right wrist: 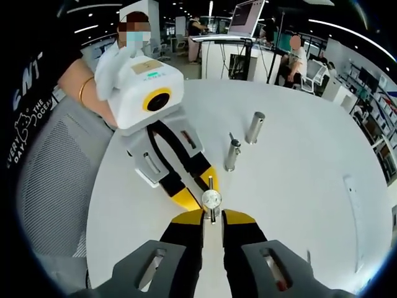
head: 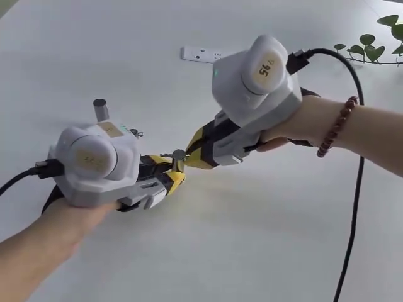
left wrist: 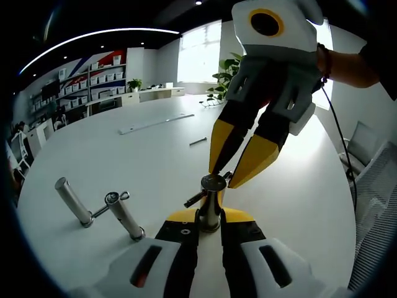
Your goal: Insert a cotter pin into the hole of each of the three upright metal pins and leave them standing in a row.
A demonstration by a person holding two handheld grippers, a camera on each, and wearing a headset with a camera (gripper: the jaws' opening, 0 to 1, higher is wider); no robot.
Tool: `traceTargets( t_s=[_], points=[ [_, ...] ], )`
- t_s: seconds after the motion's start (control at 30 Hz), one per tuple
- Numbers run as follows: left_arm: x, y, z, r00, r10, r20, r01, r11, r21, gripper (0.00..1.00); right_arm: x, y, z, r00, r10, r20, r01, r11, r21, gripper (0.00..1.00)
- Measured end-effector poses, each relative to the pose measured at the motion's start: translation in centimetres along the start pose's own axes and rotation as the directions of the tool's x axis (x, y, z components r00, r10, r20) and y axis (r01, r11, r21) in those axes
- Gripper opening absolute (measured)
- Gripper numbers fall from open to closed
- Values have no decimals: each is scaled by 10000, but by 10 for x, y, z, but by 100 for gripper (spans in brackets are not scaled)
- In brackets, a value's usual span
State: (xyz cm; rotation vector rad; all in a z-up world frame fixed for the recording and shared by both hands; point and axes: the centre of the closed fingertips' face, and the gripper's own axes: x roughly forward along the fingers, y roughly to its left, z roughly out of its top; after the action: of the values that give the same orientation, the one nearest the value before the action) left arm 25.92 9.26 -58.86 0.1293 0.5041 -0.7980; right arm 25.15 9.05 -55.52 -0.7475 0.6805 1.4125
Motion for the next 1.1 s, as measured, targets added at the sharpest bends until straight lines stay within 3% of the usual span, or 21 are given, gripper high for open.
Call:
traceTargets(
  t_s=[0.33, 1.1],
  points=[
    [1, 0, -1, 10000, 49, -26, -49, 10000, -31, 11, -6, -1, -13, 9992, -231, -341, 227, 9996, -138, 0],
    [0, 0, -1, 9999, 149, -35, -149, 9998, -158, 11, -1, 0, -13, 9998, -90, -182, 90, 10000, -12, 0]
  ],
)
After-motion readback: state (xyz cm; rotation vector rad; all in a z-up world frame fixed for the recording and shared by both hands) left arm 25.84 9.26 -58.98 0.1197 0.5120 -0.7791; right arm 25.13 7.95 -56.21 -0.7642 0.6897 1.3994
